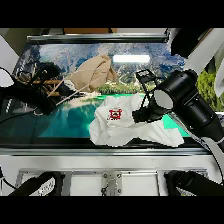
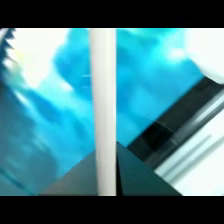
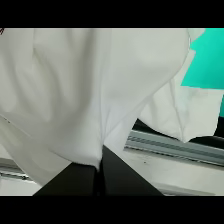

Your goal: Fold the clothes and pants, and hang the long-sleeved shirts on hangers.

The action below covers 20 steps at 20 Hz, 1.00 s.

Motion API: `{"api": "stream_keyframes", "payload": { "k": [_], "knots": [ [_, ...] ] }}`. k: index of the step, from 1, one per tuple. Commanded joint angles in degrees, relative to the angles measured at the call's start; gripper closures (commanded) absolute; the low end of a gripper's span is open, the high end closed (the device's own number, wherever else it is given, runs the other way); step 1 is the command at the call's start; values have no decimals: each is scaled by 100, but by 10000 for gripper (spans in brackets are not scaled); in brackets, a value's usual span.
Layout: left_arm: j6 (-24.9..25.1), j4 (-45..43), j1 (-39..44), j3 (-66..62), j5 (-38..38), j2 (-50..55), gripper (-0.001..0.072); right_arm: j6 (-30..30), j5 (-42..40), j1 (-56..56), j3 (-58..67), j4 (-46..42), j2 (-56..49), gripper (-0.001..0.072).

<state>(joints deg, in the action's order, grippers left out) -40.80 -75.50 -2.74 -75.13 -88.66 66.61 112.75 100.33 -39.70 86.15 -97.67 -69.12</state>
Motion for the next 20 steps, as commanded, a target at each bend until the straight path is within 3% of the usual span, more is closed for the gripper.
{"api": "stream_keyframes", "payload": {
  "k": [1, 3, 9, 12, 20],
  "knots": [
    [920, 737, -348, -2, -769, 136, 689, 0, 0, -7, -2, 0, -2, 692],
    [2024, 1088, -496, 85, -1252, 146, 690, 0, 2, -7, -2, 0, -2, 693],
    [2920, 1360, -678, 1488, -1331, -658, 690, -2, 2, -7, -2, 2, -2, 692],
    [3198, 1370, -675, 2065, -1333, -1161, 690, -2, 2, -7, -2, 0, -2, 693],
    [3248, 1421, -675, 2472, -1207, -1926, 690, -2, -7, -7, -2, 2, -44, 693]
  ]
}}
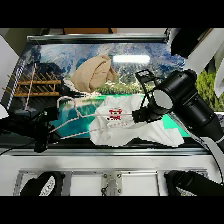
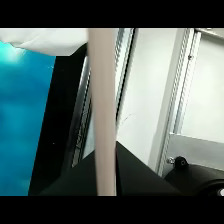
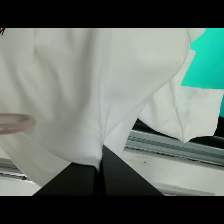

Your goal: Fold the clothes and pants, and hang the long-sleeved shirts on hangers.

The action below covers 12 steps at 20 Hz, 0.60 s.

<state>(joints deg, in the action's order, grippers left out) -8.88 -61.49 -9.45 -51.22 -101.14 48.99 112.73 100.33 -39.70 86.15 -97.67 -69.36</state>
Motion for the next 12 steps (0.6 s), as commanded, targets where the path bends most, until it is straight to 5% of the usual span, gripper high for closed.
{"api": "stream_keyframes", "payload": {
  "k": [1, 12],
  "knots": [
    [57, 17, -4, 66, 35, -120, 690, -66, -24, -2, -2, -26, -26, 693],
    [-59, 275, 269, -378, 22, 341, 690, -17, -48, 579, -2, -149, -31, 693]
  ]
}}
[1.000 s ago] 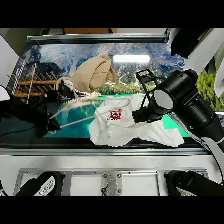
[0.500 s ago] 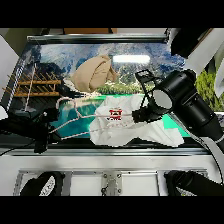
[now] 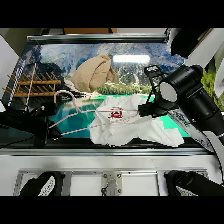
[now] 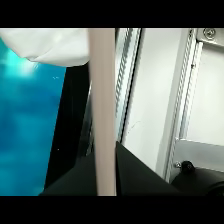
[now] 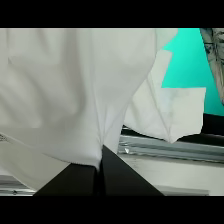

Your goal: Fold the clothes and pants, and hang the long-sleeved shirts on hangers.

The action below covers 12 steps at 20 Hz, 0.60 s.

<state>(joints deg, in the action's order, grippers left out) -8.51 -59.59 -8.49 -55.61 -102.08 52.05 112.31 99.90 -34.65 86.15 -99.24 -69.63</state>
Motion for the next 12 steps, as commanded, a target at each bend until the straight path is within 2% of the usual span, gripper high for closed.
{"api": "stream_keyframes", "payload": {
  "k": [1, 7, 12],
  "knots": [
    [-96, 83, 310, 129, 234, 35, 690, 24, 0, 74, -2, 11, -4, 693],
    [-146, 85, 791, 181, 1040, 48, 689, 24, 0, 72, -2, 13, -4, 693],
    [-153, 129, 793, 170, 890, 474, 689, 24, 0, 70, -2, 13, -2, 693]
  ]
}}
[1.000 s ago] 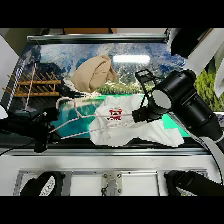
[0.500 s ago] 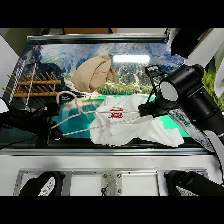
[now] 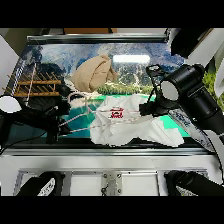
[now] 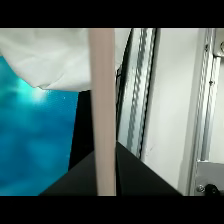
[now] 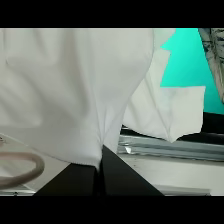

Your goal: Fold the clothes and pants, and hang the long-sleeved shirts on hangers.

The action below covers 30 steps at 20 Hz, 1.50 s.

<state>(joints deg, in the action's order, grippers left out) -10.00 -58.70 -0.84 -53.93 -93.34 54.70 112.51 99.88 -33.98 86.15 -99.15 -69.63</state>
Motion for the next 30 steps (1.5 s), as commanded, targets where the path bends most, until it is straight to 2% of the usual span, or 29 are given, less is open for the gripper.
{"api": "stream_keyframes", "payload": {
  "k": [1, 8, 12, 17, 24, 27, 30],
  "knots": [
    [-2, 44, 28, 2, -20, 295, 690, 4, 2, 2, -2, 2, -2, 693],
    [15, 42, 262, 2, 131, 719, 689, 0, -4, 4, 72, 0, -4, 692],
    [-79, 57, 697, 2, 732, 973, 690, -2, 2, -2, 195, 129, -2, 693],
    [-136, 817, 581, 2, 946, 1241, 690, 0, 0, -17, 203, 417, -2, 693],
    [-131, 787, 509, 2, 776, 1349, 690, 9, -557, -181, 205, 424, -4, 693],
    [-129, 715, 509, 2, 614, 1346, 690, 155, -494, -168, 208, -103, 17, 693],
    [-107, 715, 509, 4, 566, 1346, 690, 155, -525, -151, 208, -144, 37, 693]
  ]
}}
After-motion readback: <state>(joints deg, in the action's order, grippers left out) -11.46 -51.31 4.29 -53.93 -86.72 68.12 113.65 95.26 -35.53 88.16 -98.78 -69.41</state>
